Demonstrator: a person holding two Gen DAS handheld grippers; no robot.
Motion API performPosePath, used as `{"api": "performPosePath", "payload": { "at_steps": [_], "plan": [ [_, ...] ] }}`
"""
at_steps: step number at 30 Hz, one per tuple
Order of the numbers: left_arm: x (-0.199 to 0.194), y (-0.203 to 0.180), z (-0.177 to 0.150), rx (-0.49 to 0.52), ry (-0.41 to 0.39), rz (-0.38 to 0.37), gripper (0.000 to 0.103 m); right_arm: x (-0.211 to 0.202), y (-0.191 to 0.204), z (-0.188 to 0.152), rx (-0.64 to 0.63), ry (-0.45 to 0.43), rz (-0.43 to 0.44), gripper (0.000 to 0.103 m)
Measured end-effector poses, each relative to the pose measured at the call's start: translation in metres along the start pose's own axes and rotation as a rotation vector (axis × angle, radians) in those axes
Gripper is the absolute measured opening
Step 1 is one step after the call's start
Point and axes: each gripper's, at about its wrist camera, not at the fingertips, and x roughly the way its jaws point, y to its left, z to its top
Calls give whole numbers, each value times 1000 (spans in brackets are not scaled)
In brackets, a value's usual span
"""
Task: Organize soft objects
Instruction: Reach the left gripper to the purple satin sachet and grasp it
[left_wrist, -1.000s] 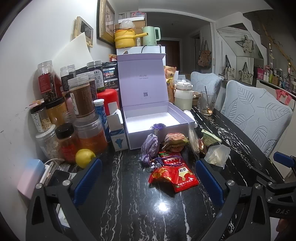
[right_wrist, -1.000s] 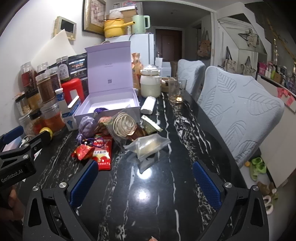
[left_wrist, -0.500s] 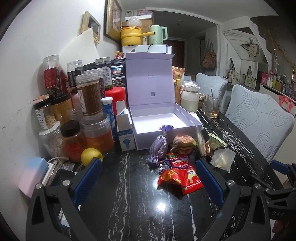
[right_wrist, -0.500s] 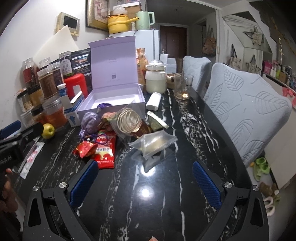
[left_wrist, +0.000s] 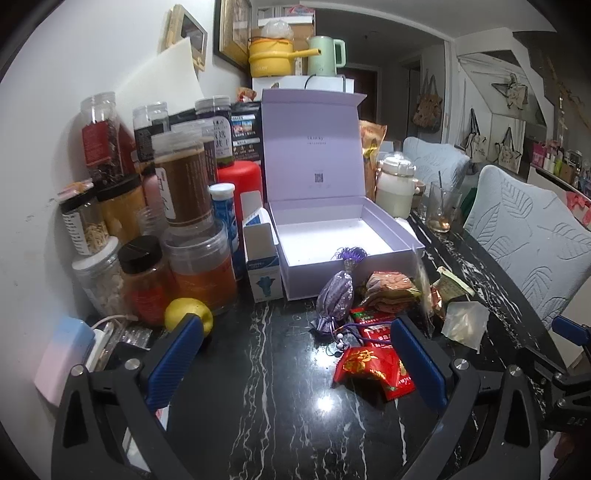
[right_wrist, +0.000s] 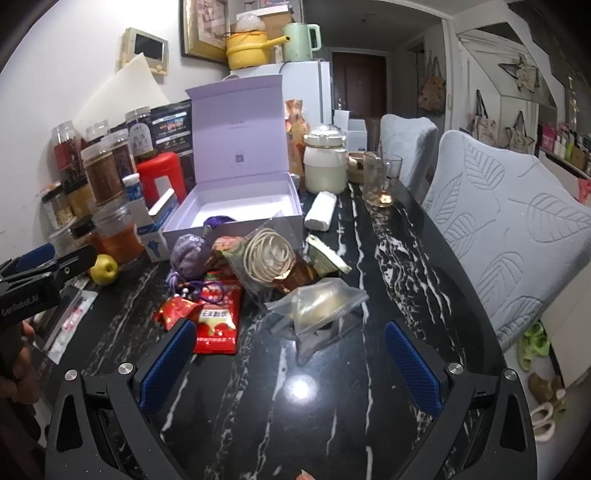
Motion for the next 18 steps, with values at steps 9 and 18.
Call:
{"api": "performPosePath", "payload": {
  "at_steps": [9, 18],
  "plan": [
    [47, -5, 2, 0, 84, -21, 103, 27, -9, 5, -8, 44, -4, 103],
    [91, -17, 9, 79, 129, 37, 103, 59, -15, 12, -9, 101, -8, 103]
  ]
}}
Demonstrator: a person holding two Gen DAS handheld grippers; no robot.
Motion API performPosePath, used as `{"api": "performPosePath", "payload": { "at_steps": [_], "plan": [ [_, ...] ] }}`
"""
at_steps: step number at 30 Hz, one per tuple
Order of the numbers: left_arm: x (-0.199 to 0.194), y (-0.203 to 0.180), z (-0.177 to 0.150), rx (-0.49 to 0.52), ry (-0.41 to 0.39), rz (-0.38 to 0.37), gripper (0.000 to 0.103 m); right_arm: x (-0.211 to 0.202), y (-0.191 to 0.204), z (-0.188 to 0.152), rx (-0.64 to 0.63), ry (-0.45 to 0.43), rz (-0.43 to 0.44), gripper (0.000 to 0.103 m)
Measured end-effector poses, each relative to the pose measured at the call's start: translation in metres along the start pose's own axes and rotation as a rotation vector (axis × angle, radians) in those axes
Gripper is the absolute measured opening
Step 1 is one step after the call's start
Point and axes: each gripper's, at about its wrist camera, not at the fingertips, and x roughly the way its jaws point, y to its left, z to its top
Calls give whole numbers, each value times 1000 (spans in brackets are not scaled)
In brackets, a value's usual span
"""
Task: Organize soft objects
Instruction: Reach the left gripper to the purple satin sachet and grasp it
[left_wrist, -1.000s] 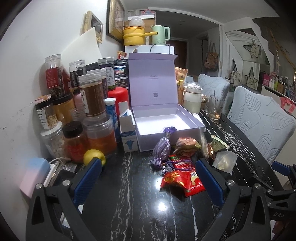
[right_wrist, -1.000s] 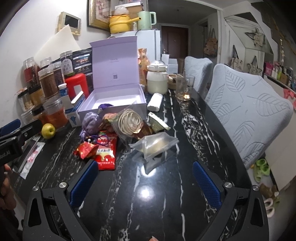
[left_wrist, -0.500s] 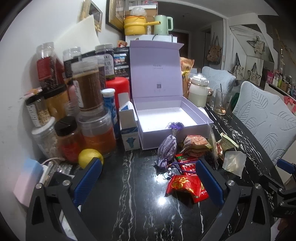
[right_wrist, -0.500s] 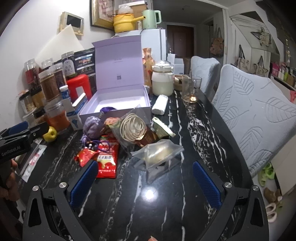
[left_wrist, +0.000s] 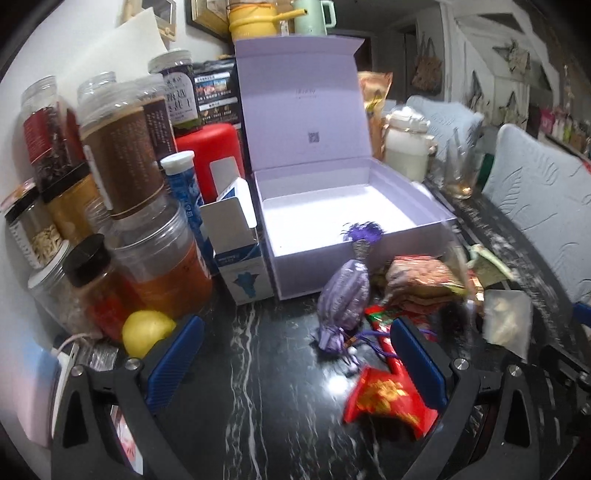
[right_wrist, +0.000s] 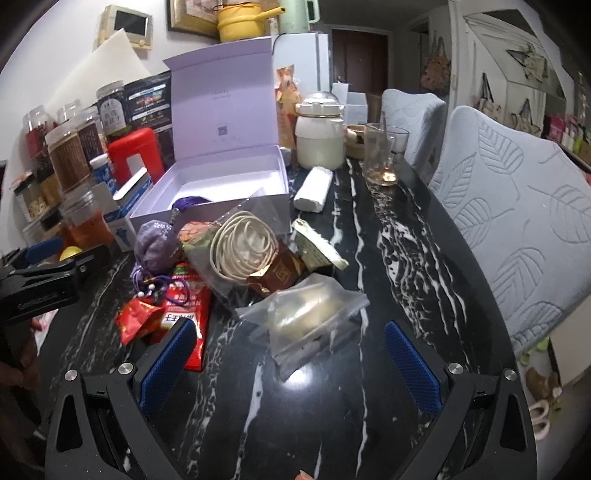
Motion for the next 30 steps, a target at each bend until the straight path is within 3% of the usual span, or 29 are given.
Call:
{"api": "performPosePath", "payload": {
  "at_steps": [5, 10, 16, 22, 24, 26, 28, 30],
  "plan": [
    [29, -2, 10, 5, 57, -27, 103, 15, -3, 10, 9, 20, 48, 103],
    [50, -5, 14, 3, 84, -2, 103, 24, -7, 15, 14, 26, 20, 103],
    [69, -7, 12, -4, 122, -52, 103, 42, -15, 16, 40, 63, 36, 103],
    [79, -11, 12, 5, 129, -49, 100, 47, -21, 19, 46, 67, 33, 103],
    [85, -15, 13, 10, 142, -55, 92, 49, -22, 20, 48, 63, 36, 103],
    [87, -14, 11, -1, 162, -81, 68, 52, -24, 21, 53, 65, 48, 103],
    [86, -13, 10, -25, 164, -97, 53, 56, -26, 21, 54, 71, 60, 103],
    [83, -13, 10, -11, 148, -106, 48, 62, -29, 22, 63, 88, 67, 103]
  ]
}}
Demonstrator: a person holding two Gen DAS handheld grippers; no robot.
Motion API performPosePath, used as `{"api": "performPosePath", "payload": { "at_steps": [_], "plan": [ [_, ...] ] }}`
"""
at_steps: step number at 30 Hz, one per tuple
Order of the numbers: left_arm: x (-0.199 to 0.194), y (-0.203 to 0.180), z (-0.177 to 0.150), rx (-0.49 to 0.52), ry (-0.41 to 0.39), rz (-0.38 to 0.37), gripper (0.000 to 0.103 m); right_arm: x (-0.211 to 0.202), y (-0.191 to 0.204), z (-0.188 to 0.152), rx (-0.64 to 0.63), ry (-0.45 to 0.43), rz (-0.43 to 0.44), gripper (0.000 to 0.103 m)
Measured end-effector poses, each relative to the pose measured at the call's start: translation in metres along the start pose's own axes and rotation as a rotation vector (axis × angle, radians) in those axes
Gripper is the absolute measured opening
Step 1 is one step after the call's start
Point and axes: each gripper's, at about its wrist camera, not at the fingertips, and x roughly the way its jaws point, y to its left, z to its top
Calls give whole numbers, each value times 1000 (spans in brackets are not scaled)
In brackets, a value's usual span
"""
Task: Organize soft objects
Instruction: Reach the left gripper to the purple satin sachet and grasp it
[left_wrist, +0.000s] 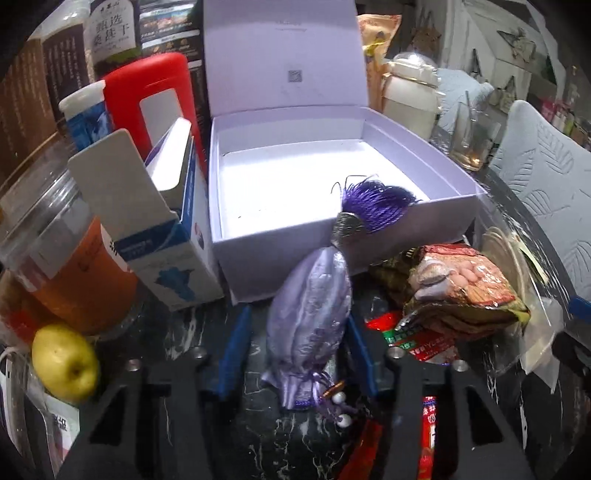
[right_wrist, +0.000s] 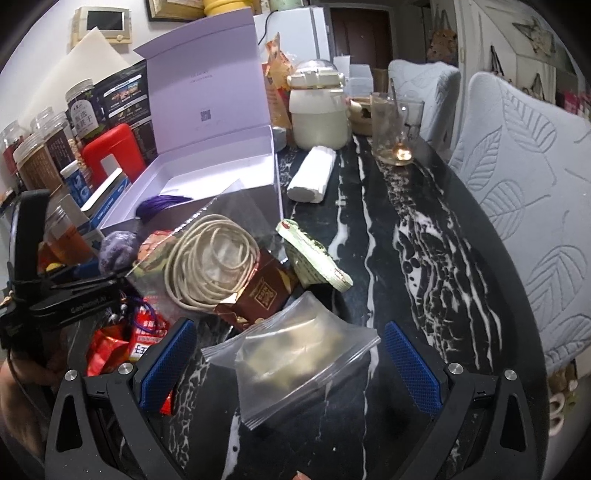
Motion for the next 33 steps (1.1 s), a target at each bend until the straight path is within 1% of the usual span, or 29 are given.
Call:
{"api": "performPosePath", "payload": {
  "at_steps": [2, 4, 7, 12, 16, 19, 20, 22, 23, 25, 28, 30, 33],
  "plan": [
    [-3, -1, -1, 13, -15, 12, 38, 2, -3, 1, 12, 9, -11, 103],
    [-6, 1, -2, 7, -22, -3, 37, 1, -6, 1, 17, -1, -10, 103],
    [-13, 3, -2, -5, -45, -48, 36, 3, -7, 1, 25, 1, -8, 103],
    [-22, 8, -7, -15, -61, -83, 34, 2, -7, 1, 22, -7, -21, 103],
    [-35, 8, -9, -3, -81, -79, 33, -1, -9, 1, 14, -29, -60, 103],
    [-50, 8, -7, 3, -113, -81, 34, -3, -13, 3, 14, -34, -82, 102],
    [-56, 7, -6, 2, -126, -79, 33, -5, -15, 3, 16, -38, -86, 101],
    [-62, 6, -3, 0, -140, -85, 33, -5, -17, 6, 15, -51, -88, 88],
    [-64, 5, -2, 2, -145, -93, 33, -4, -18, 7, 14, -48, -90, 86],
    [-70, 2, 0, 5, -156, -105, 33, 1, -17, 9, -5, -27, -102, 78],
    [-78, -2, 1, 11, -171, -114, 33, 5, -11, 12, -61, -13, -106, 69],
    [-82, -3, 2, 12, -178, -119, 33, 3, -8, 13, -83, -13, -92, 67],
    [-89, -5, 3, 23, -184, -112, 33, 1, -5, 14, -99, -21, -49, 66]
  ]
}}
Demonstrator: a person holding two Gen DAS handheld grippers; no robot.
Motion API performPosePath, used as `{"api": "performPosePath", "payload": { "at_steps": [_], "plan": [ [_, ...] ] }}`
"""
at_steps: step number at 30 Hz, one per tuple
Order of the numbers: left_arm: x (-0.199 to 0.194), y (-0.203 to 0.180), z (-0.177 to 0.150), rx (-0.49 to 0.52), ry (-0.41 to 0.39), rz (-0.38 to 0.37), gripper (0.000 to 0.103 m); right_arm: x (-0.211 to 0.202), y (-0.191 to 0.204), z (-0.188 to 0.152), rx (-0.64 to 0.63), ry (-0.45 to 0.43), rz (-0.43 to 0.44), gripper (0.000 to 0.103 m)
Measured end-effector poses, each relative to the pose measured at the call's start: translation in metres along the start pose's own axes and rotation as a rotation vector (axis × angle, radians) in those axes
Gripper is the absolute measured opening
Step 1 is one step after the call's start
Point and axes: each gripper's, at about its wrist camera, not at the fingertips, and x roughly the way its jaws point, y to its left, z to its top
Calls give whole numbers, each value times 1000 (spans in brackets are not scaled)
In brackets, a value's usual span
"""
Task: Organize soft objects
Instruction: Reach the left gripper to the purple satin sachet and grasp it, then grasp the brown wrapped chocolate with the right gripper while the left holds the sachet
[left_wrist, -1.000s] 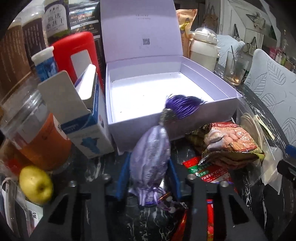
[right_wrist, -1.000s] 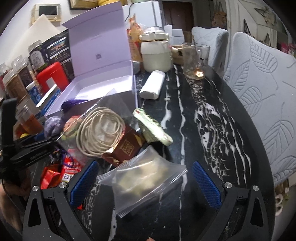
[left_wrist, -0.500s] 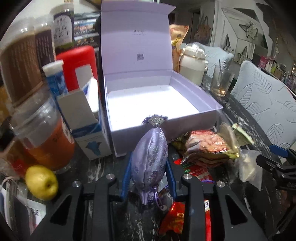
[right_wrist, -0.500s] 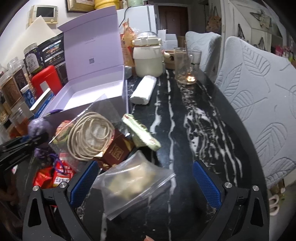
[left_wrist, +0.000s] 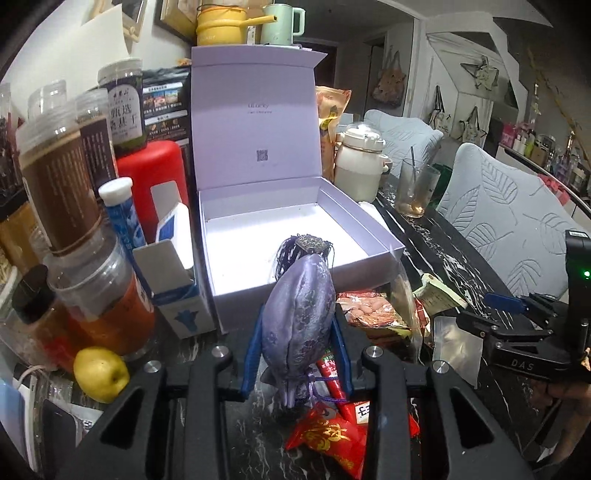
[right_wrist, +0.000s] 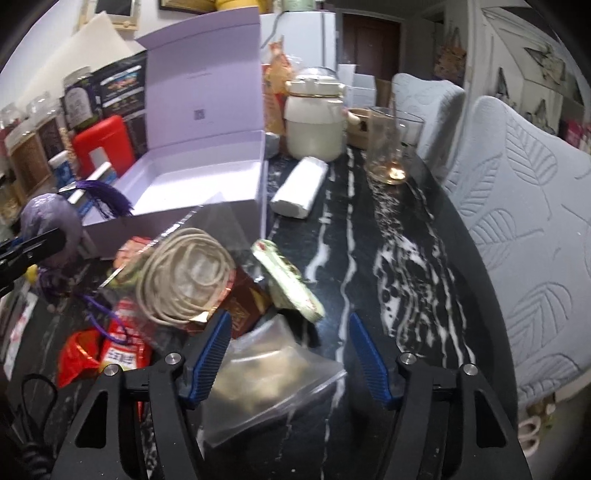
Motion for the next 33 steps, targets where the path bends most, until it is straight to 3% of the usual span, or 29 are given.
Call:
{"api": "performPosePath", "payload": {
  "at_steps": [3, 13, 20, 24, 26, 27, 28, 33],
  "plan": [
    [-7, -2, 2, 10, -11, 3, 33, 2, 5, 2, -44, -12, -22, 59],
    [-13, 3, -1, -3, -8, 9, 33, 26, 26, 5, -48, 28, 102, 59],
    [-9, 8, -7, -27, 16, -15, 33, 53, 22, -1, 3, 89, 126, 59],
    [-10, 3, -6, -17, 14, -23, 33, 51, 26, -3, -17, 92, 89, 59],
    [-11, 2, -5, -17, 10, -28, 33, 50, 29, -4, -22, 90, 74, 53],
    [-12, 1, -5, -17, 6, -26, 33, 49, 31, -5, -26, 81, 67, 41],
    [-12, 2, -6, -18, 5, -25, 33, 48, 32, -6, -29, 76, 65, 37],
    [-14, 9, -9, -48, 17, -35, 33, 44, 29, -9, 7, 68, 88, 28]
  ]
}}
